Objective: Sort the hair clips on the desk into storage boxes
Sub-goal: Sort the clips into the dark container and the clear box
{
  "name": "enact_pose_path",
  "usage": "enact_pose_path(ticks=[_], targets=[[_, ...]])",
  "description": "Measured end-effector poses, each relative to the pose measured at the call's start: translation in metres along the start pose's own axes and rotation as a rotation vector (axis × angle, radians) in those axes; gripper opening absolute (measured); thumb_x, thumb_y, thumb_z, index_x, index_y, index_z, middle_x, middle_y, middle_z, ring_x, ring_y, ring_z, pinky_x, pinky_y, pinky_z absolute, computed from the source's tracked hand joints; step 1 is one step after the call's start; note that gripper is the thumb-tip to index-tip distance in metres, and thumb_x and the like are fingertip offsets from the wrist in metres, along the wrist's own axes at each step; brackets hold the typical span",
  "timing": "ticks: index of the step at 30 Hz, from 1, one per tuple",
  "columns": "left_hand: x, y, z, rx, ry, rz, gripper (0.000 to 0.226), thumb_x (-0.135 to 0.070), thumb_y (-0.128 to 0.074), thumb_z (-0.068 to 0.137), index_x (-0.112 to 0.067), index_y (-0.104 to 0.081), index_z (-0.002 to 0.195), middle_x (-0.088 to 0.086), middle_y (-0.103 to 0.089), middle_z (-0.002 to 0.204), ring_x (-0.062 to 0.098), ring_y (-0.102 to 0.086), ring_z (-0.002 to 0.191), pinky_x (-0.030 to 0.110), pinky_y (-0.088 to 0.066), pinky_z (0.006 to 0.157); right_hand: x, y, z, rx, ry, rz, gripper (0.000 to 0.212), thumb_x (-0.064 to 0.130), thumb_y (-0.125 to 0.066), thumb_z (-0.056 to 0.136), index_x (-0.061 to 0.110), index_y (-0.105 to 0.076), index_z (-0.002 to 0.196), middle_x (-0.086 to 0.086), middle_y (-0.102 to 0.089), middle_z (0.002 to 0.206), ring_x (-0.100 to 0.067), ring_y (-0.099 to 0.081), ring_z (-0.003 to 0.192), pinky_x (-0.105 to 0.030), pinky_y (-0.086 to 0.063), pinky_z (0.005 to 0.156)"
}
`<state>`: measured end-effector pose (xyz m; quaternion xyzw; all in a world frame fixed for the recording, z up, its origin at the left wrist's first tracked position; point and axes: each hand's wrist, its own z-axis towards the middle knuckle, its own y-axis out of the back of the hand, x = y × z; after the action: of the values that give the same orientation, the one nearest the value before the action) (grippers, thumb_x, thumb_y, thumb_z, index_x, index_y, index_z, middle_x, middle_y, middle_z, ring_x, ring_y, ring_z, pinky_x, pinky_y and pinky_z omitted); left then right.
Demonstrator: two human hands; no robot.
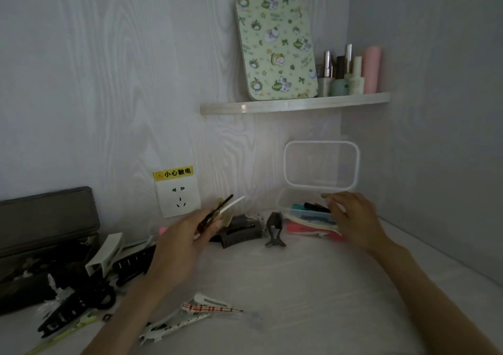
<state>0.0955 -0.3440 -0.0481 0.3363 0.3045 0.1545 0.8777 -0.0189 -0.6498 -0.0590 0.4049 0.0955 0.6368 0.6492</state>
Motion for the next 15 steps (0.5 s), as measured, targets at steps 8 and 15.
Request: enact_pose_path(ticks=[8,15], targets=[[-0.088,-0.067,0.096,0.155,-0.210,0.100,0.025,-0.035,-0.047,0.095,-0.023,-0.061,0.113,-0.001,-0.062,0.097,0.019,-0.053,0.090,0.030,-0.043,0.071,-0.001,-0.004,-0.002,-0.140,-0.063,0.130,0.023,0.010,-0.050,0.092,0.015,-0.069,0.105,-0.007,-0.070,0.104,-0.028,-0.059,0.096,-0.039,-0.047,0.086],[-0.094,-0.092,0.107,0.444,-0.134,0.089,0.048,-0.047,-0.040,0.096,-0.031,-0.038,0.141,-0.002,-0.040,0.147,0.020,-0.035,0.133,0.032,-0.029,0.109,-0.006,-0.002,-0.002,-0.183,-0.034,0.156,0.026,0.002,-0.057,0.086,0.015,-0.066,0.106,-0.005,-0.068,0.101,-0.021,-0.058,0.093,-0.026,-0.042,0.080]])
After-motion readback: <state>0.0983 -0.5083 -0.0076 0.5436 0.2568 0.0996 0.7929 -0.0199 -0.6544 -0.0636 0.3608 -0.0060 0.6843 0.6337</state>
